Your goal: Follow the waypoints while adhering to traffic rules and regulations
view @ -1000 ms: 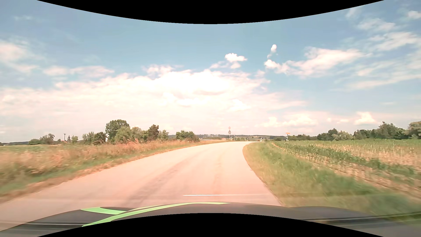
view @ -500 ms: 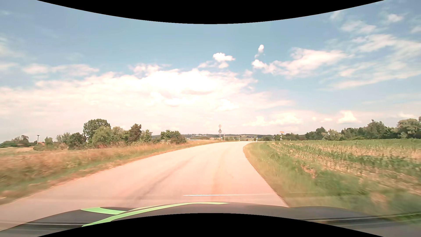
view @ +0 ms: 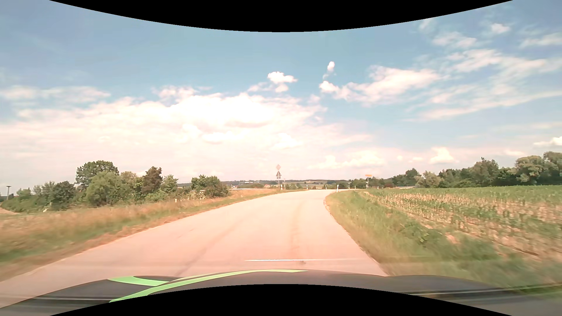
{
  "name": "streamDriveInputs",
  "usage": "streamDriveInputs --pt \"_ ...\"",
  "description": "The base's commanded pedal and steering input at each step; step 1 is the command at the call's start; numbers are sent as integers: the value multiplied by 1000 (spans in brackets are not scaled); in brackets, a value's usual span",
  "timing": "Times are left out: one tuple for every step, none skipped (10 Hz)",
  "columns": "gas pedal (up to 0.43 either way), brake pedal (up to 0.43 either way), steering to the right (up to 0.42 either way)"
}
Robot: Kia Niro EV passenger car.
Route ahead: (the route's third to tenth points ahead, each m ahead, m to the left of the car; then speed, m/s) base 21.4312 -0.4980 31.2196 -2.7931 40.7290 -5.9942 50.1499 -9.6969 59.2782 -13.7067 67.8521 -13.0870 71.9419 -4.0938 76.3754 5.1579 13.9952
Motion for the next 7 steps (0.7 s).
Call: streamDriveInputs --pt "0 43 43" --pt "0 49 43" --pt "0 61 43" --pt "0 67 43" --pt "0 67 43" --pt "0 73 43" --pt "0 73 43"
